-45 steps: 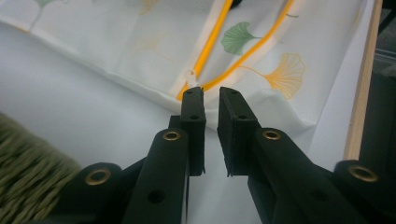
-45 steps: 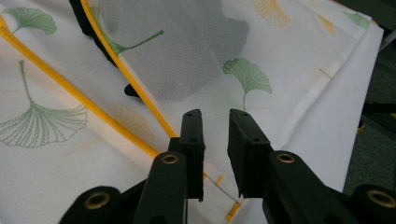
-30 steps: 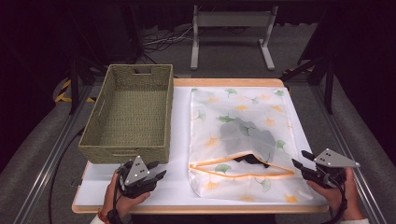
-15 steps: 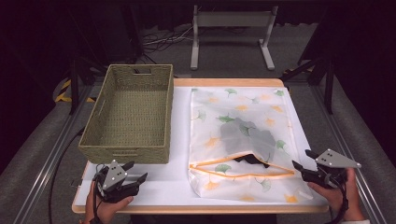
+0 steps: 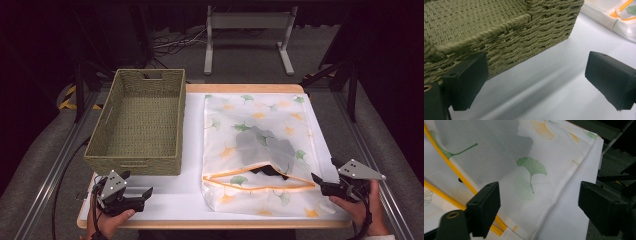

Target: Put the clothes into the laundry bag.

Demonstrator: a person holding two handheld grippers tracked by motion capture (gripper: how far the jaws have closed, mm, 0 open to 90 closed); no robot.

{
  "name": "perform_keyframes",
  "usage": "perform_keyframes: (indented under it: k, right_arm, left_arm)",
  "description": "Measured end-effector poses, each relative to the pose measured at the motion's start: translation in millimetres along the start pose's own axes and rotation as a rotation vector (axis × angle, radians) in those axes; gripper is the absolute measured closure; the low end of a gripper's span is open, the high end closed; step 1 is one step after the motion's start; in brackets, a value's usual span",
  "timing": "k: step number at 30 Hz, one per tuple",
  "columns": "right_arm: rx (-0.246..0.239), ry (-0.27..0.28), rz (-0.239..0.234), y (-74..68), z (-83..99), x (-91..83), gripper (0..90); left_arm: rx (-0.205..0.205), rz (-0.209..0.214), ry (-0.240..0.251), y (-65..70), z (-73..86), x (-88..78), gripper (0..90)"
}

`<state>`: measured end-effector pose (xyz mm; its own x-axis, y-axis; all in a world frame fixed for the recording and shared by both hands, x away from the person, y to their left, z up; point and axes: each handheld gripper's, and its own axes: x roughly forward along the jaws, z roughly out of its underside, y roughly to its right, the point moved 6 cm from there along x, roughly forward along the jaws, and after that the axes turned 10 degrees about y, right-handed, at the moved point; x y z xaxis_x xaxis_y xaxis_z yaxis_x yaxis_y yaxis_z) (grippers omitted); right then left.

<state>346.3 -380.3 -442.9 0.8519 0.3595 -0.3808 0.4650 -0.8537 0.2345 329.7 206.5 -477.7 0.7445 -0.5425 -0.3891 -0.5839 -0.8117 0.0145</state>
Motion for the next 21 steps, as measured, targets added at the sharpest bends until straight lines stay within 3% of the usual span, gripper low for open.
perform_keyframes:
  k: [9, 21]
  right_arm:
    - [0.054, 0.016, 0.003, 7.5, 3.7, 5.7, 13.9]
    - [0.034, -0.012, 0.001, -3.2, 2.3, 11.3, 14.6]
  left_arm:
    - [0.065, -0.02, 0.007, -3.7, 1.7, 0.3, 5.5]
    - [0.037, -0.023, 0.034, -5.6, 1.9, -5.8, 4.6]
